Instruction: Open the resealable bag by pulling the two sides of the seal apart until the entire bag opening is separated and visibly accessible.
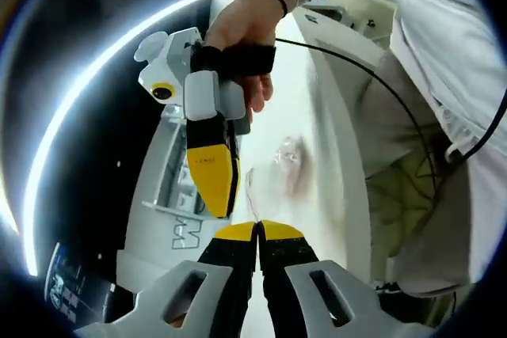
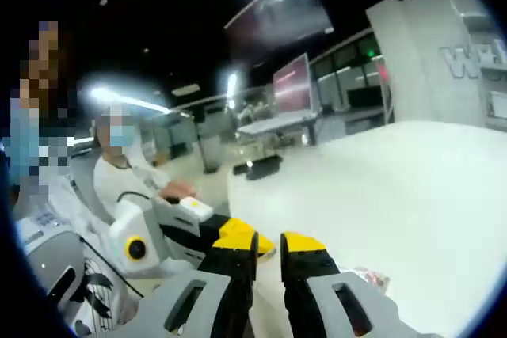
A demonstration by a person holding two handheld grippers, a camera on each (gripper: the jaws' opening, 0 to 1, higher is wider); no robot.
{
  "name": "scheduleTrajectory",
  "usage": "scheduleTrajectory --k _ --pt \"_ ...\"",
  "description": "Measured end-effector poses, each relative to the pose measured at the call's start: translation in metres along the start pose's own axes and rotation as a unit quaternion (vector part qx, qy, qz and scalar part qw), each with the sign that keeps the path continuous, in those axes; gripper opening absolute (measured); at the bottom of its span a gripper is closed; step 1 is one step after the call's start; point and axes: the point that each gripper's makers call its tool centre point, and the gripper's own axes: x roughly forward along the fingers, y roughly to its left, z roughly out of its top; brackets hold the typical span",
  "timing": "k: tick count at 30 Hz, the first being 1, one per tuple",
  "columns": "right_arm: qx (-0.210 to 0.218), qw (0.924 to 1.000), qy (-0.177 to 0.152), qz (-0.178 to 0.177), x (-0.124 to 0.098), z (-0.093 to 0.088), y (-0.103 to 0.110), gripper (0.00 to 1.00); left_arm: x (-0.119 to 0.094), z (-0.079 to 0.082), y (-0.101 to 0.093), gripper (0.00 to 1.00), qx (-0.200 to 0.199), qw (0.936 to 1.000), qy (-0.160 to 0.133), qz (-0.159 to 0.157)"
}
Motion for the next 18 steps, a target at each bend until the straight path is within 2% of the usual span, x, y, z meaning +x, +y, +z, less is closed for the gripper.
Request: scheduleTrajectory --k 4,9,18 --pt "0.011 0.9999 0.012 0.001 0.000 -0.011 0.002 0.05 0.000 0.002 0.003 0.01 0.015 0.9999 -0.002 0.004" --pt "0.014 0.9998 0.014 -0.002 -0.001 -0.014 0.003 0.06 0.001 0.003 0.004 0.01 0.044 0.9990 -0.002 0.005" --pt "0.029 0.9995 0.012 0.004 -0.003 -0.022 0.004 0.03 0.002 0.007 0.011 0.01 0.065 0.9978 -0.010 0.006"
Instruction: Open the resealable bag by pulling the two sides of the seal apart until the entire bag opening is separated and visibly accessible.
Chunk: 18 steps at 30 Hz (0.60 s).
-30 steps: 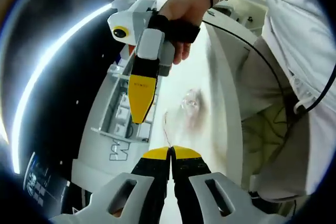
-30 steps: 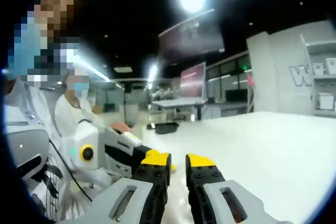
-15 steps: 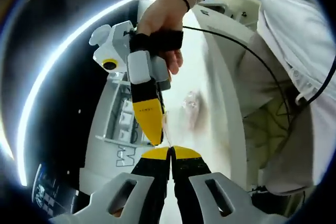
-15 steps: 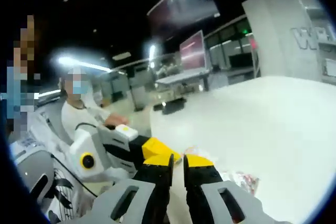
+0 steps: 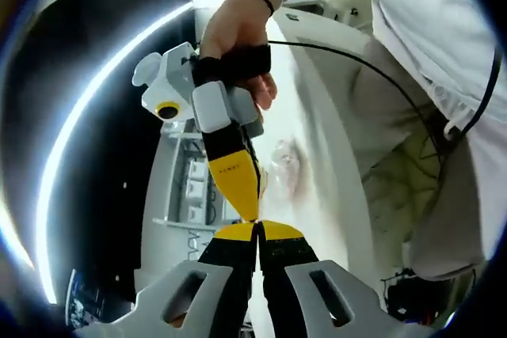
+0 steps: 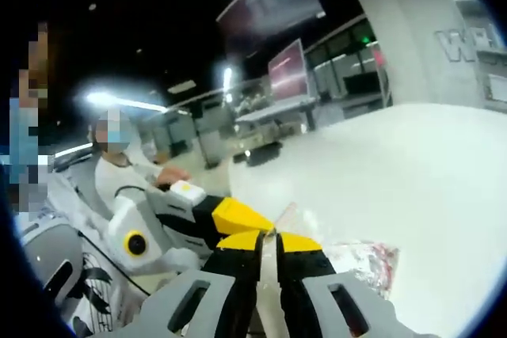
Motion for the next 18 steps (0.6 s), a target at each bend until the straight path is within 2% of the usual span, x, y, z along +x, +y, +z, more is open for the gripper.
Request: scheduleTrajectory --k 5,7,18 --pt "0.011 0.9999 0.000 0.002 0.000 -0.006 -0.002 0.04 0.000 0.002 0.000 0.01 0.006 1.0000 -0.005 -0.004" --pt "0.012 0.9999 0.001 0.001 0.000 -0.008 -0.002 0.00 0.001 0.003 0.000 0.01 0.007 0.9999 -0.006 -0.006" --pt "0.033 0.9994 -0.006 0.007 0.000 -0.012 -0.004 0.00 0.002 0.007 0.001 0.01 0.010 0.9998 -0.014 -0.008"
